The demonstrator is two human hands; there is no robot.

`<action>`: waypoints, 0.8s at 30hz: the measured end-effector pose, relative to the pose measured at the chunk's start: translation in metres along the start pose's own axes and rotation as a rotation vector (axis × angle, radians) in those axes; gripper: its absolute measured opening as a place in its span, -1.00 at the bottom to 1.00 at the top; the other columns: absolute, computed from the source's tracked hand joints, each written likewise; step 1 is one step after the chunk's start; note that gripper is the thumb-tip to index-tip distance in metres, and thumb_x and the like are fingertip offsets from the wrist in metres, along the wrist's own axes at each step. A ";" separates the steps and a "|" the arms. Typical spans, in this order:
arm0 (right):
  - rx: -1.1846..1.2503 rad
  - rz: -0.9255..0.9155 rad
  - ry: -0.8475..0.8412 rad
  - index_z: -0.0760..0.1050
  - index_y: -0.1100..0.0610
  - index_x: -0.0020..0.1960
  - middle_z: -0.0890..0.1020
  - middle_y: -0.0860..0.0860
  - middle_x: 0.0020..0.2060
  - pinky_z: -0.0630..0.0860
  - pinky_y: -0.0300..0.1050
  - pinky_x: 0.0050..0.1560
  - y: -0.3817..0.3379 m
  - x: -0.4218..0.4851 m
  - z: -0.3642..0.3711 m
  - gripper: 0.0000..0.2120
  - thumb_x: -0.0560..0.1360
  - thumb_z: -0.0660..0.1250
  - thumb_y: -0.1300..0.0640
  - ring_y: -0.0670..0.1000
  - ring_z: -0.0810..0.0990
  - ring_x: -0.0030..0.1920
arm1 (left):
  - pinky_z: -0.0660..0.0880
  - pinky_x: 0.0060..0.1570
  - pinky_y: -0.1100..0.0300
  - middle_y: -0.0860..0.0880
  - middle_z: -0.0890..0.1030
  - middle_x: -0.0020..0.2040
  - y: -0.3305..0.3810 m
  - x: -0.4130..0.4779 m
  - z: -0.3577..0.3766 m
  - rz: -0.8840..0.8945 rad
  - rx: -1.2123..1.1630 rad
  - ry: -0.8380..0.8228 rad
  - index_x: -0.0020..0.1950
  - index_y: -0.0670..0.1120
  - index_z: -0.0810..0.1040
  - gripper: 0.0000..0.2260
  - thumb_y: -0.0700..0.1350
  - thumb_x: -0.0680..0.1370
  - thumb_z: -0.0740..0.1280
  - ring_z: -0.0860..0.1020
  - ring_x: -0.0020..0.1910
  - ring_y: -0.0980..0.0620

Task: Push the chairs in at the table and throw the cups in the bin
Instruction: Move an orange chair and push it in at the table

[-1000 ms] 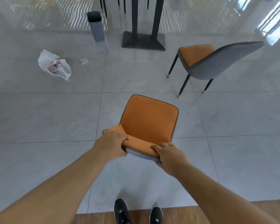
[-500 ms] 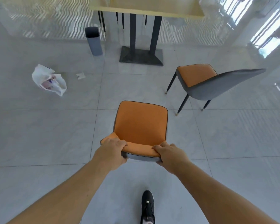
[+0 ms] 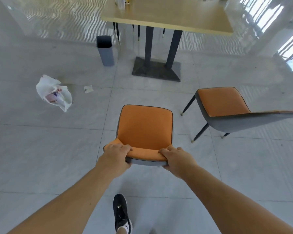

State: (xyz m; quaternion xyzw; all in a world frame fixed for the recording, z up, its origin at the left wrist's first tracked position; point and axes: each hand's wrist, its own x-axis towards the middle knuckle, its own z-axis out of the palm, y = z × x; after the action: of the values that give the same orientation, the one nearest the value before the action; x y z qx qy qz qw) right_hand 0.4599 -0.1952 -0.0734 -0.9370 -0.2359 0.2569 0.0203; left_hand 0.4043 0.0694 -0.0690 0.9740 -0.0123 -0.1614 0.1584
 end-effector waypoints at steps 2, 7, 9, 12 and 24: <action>0.011 0.004 -0.002 0.34 -0.16 0.42 0.51 -0.02 0.23 0.58 0.07 0.07 -0.001 0.025 -0.016 -0.59 0.61 0.30 -0.16 0.11 0.48 0.17 | 0.47 0.30 -0.04 0.06 0.57 0.26 -0.014 0.024 -0.014 0.002 0.003 -0.014 0.43 0.10 0.48 -0.58 0.11 0.58 0.37 0.46 0.28 -0.02; 0.036 0.020 0.000 0.36 -0.16 0.40 0.51 -0.03 0.24 0.56 0.04 0.05 0.000 0.086 -0.053 -0.62 0.61 0.31 -0.14 0.09 0.47 0.18 | 0.51 0.23 0.03 0.08 0.58 0.25 -0.043 0.090 -0.055 0.044 0.003 -0.087 0.42 0.13 0.47 -0.57 0.12 0.57 0.40 0.49 0.22 0.02; 0.047 0.027 0.007 0.37 -0.16 0.40 0.51 -0.03 0.25 0.56 0.05 0.06 0.004 0.114 -0.067 -0.62 0.61 0.31 -0.14 0.08 0.46 0.18 | 0.52 0.22 0.03 0.07 0.59 0.26 -0.053 0.120 -0.068 0.059 0.010 -0.088 0.43 0.12 0.48 -0.57 0.11 0.57 0.40 0.51 0.23 0.02; 0.051 0.034 0.008 0.37 -0.15 0.41 0.51 -0.02 0.26 0.56 0.07 0.10 0.012 0.152 -0.090 -0.60 0.61 0.32 -0.14 0.10 0.47 0.20 | 0.52 0.24 0.01 0.05 0.59 0.28 -0.062 0.160 -0.084 0.055 0.011 -0.067 0.45 0.11 0.47 -0.56 0.11 0.58 0.41 0.51 0.24 0.00; 0.093 0.029 0.040 0.38 -0.14 0.39 0.50 0.00 0.24 0.57 0.08 0.13 0.089 0.311 -0.184 -0.63 0.61 0.32 -0.10 0.14 0.47 0.24 | 0.47 0.33 0.04 0.07 0.56 0.36 -0.060 0.338 -0.147 -0.025 -0.001 -0.042 0.51 0.13 0.45 -0.51 0.10 0.59 0.43 0.49 0.32 0.00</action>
State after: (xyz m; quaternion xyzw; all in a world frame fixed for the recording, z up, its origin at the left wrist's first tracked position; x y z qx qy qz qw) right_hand 0.8239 -0.1183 -0.0750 -0.9433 -0.2097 0.2491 0.0649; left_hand 0.7696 0.1458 -0.0610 0.9704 -0.0033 -0.1841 0.1566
